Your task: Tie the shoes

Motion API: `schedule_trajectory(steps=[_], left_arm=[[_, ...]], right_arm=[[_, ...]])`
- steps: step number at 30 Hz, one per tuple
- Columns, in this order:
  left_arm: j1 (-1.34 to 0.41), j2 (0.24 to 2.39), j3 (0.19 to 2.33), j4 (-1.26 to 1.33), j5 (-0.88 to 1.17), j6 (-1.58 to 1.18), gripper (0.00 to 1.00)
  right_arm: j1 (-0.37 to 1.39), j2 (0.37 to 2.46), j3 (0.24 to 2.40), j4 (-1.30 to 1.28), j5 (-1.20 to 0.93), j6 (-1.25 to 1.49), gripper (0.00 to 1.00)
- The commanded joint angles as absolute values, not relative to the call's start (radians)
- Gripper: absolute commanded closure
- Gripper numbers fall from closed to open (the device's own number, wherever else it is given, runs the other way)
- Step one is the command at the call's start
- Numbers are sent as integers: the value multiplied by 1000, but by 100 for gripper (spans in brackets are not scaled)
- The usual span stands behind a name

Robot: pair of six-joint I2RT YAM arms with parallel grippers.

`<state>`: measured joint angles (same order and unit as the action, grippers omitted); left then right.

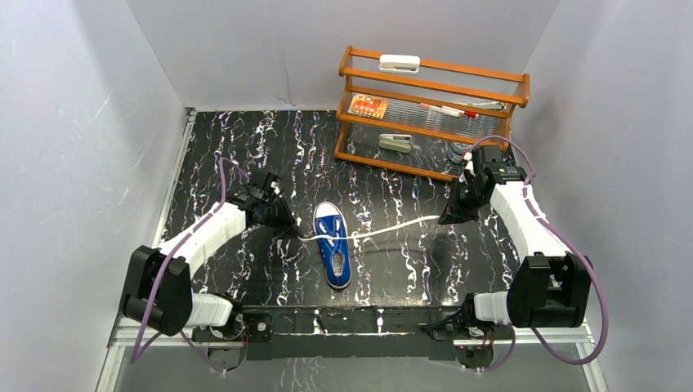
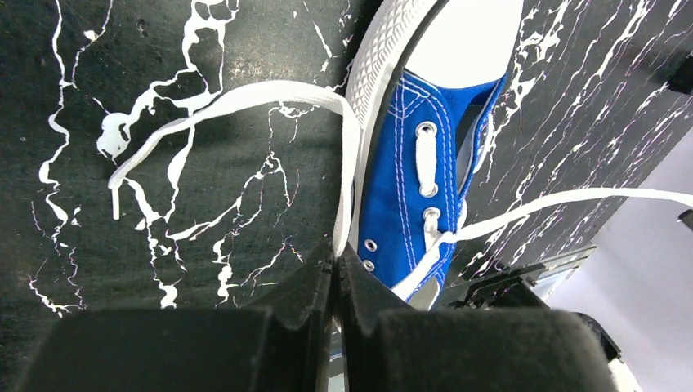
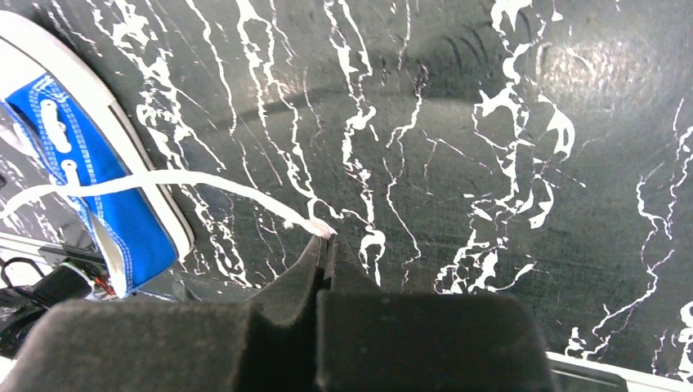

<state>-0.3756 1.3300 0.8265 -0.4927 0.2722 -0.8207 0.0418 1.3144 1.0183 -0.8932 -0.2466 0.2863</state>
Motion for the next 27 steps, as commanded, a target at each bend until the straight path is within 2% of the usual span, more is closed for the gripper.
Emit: schedule_trajectory(steps=[1, 3, 5, 8, 10, 17, 23, 27], left_arm=[[-379, 1314, 833, -496, 325, -795, 92], [-380, 1324, 826, -498, 327, -797, 88], [-380, 1348, 817, -502, 331, -801, 80], [-381, 1393, 828, -522, 338, -818, 58], [-380, 1405, 835, -516, 345, -840, 49], [-421, 1553, 798, -254, 609, -918, 49], [-474, 1726, 815, 29, 648, -1021, 51], [-494, 1813, 936, 33, 643, -1003, 56]], right_arm=[[57, 1282, 1090, -897, -298, 261, 100], [63, 1282, 1099, -892, -298, 261, 100], [63, 1285, 1110, -892, -298, 257, 100], [65, 1288, 1122, -894, -301, 252, 100], [67, 1291, 1126, -893, -307, 252, 100], [78, 1297, 1127, -887, -321, 255, 100], [81, 1265, 1083, -878, -326, 273, 100], [81, 1255, 1060, -882, -324, 275, 100]])
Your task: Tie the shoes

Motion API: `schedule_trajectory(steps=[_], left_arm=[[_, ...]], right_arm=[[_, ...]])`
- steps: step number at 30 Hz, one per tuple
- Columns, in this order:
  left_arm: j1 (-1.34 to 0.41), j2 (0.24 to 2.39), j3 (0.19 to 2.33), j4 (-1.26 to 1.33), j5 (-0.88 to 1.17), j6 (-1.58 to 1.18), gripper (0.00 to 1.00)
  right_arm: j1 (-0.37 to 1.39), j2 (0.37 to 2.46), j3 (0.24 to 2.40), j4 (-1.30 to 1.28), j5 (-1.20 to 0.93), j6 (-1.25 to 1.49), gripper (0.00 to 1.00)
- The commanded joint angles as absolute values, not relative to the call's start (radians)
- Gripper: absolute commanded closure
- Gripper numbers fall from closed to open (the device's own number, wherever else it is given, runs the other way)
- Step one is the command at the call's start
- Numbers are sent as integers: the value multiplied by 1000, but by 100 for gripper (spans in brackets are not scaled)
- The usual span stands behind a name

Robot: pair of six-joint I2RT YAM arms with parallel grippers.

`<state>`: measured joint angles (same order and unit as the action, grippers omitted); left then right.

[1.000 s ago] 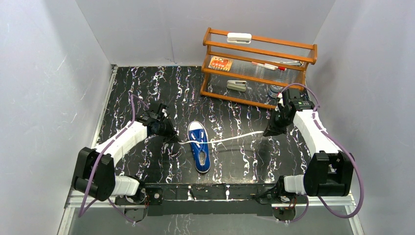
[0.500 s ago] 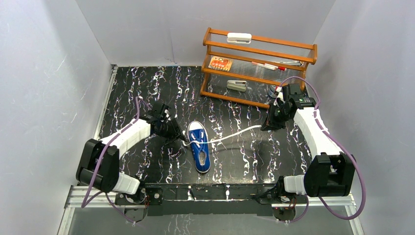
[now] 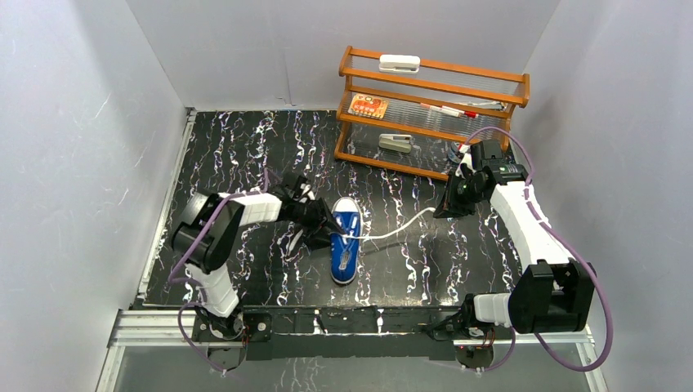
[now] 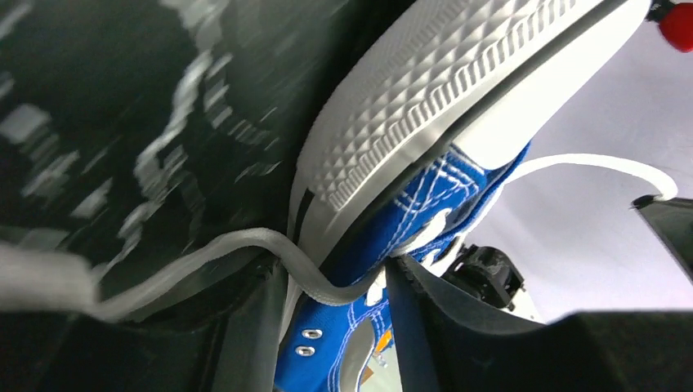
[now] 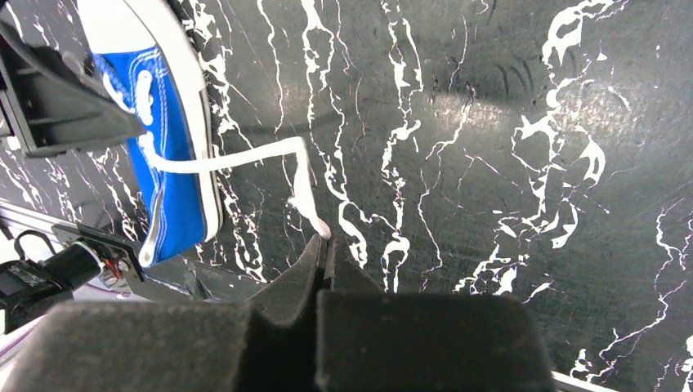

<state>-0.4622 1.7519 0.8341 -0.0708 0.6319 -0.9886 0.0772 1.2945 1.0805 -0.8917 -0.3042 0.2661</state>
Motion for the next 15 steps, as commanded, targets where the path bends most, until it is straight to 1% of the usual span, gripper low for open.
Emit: schedule_trajectory(steps=[1, 4, 7, 11, 12, 13, 14, 15], left_arm=[[-493, 1794, 944, 10, 604, -987, 56], [-482, 1739, 970, -118, 526, -902, 48], [-474, 1680, 965, -238, 463, -868, 43], [-470, 1575, 957, -323, 298, -966, 39], [-468, 1555, 957, -333, 274, -1029, 39], [-463, 1542, 955, -345, 241, -1111, 41], [-459, 1539, 950, -346, 229, -1188, 45], [-457, 1547, 947, -341, 238, -1263, 48]], right_arm=[[81, 1256, 1058, -885, -322, 274, 100], [80, 1256, 1063, -882, -320, 274, 100], [80, 1258, 1068, -873, -329, 276, 100], [81, 1261, 1088, -887, -328, 269, 100], [81, 1260, 1093, -891, -327, 267, 100], [81, 1258, 1096, -895, -326, 266, 100], [81, 1257, 1099, -899, -329, 266, 100], [82, 1256, 1098, -899, -332, 265, 100]])
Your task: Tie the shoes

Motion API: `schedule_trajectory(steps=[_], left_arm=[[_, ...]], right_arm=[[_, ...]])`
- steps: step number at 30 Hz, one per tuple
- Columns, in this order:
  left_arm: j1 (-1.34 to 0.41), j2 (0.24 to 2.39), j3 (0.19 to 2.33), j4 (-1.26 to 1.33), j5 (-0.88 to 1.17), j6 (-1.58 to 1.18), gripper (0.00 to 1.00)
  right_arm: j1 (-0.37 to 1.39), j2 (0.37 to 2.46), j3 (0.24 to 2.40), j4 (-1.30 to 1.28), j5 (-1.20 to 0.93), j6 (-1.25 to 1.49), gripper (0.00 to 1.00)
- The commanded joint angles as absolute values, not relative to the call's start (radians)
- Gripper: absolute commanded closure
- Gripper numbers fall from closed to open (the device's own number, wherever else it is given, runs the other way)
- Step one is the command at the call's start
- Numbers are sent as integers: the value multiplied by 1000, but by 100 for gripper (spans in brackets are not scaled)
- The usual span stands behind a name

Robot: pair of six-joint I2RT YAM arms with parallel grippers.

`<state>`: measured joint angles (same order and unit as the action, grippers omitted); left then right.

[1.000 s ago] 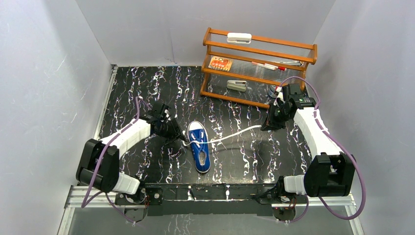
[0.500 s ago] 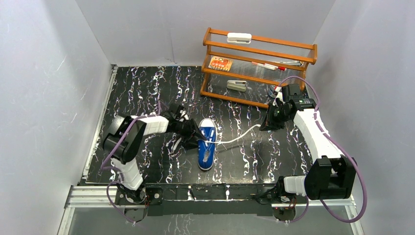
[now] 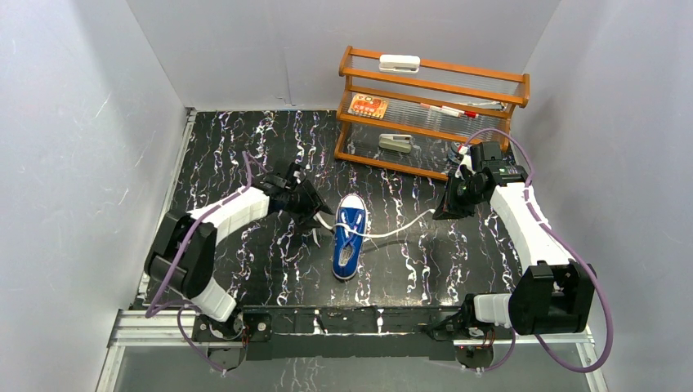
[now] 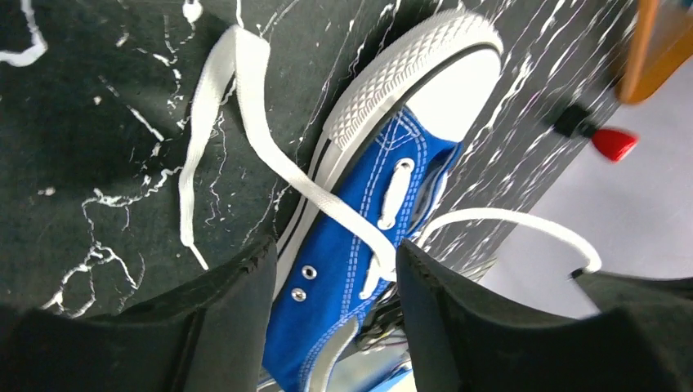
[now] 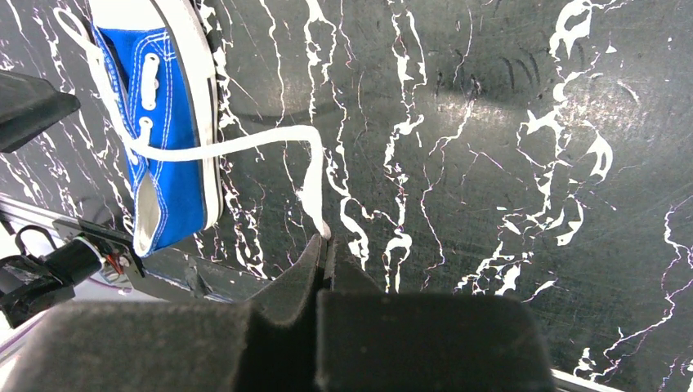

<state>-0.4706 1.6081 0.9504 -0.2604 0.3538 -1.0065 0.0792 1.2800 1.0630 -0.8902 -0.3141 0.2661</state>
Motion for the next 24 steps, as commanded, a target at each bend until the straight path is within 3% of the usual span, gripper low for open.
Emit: schedule_trajectory(steps=[1, 4, 11, 15, 19, 24], left_arm=[[-456, 1567, 950, -329, 259, -1316, 49], [-462, 1632, 966, -316, 306, -1433, 53], [-463, 1705, 961, -268, 295, -1580, 51], [-477, 1742, 951, -233, 321, -1611, 57], [-495, 1708, 883, -221, 318, -1709, 70], [-518, 1721, 867, -187, 339, -1748, 65]], right_arm=[[83, 1255, 1096, -899, -335, 265, 100], [87, 1253, 1091, -891, -343, 266, 100], [87, 1244, 1108, -894, -335, 268, 100], [88, 1234, 1100, -892, -336, 275, 100], [87, 1226, 1098, -886, -334, 284, 100], [88, 1230, 1097, -874, -340, 295, 100]])
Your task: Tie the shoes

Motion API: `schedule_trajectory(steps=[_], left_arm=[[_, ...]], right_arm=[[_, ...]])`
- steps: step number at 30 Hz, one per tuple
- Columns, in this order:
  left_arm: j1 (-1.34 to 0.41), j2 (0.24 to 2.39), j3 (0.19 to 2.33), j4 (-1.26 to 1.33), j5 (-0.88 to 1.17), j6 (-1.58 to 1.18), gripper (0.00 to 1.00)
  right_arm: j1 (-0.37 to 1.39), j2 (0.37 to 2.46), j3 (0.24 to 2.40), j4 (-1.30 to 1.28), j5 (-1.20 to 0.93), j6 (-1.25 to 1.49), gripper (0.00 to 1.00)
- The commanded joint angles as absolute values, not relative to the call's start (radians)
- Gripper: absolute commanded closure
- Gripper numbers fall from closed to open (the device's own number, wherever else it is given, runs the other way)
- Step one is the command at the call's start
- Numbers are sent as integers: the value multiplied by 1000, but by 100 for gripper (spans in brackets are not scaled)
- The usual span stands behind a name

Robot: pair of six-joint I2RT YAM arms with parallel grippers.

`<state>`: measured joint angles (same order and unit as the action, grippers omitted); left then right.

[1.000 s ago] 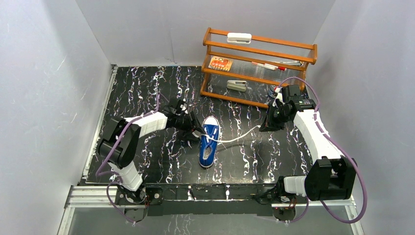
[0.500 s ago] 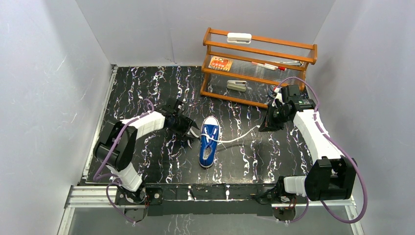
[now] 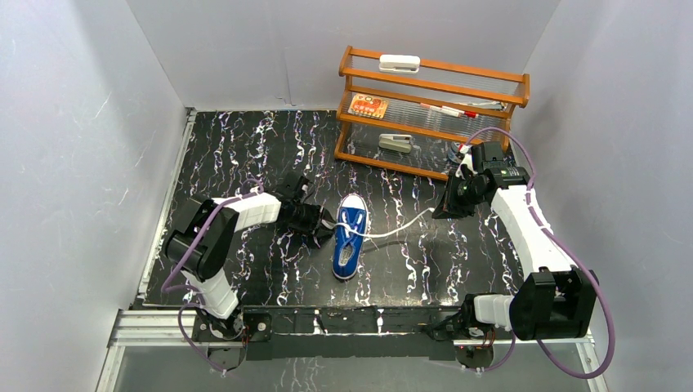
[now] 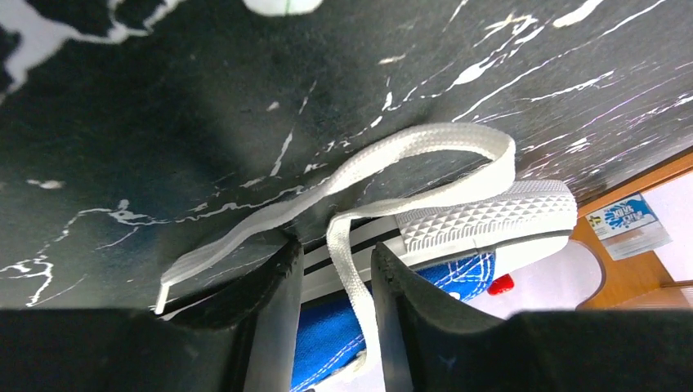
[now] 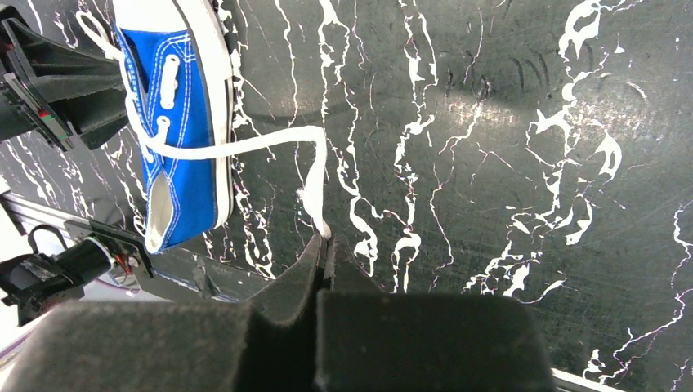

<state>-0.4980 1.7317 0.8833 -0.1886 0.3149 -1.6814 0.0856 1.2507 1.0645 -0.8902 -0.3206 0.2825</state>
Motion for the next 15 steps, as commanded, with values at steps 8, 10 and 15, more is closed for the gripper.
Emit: schedule_trajectory(steps=[8, 10, 15], left_arm=[[-528, 1661, 895, -230, 237, -1662, 91], [-528, 1625, 903, -230, 207, -1557, 99], [-529, 1566, 932, -187, 258, -1255, 100]], right_arm=[[88, 1237, 1116, -872, -335, 288, 100], [89, 1250, 1131, -871, -319, 273, 100], [128, 1317, 1230, -871, -332, 243, 100]])
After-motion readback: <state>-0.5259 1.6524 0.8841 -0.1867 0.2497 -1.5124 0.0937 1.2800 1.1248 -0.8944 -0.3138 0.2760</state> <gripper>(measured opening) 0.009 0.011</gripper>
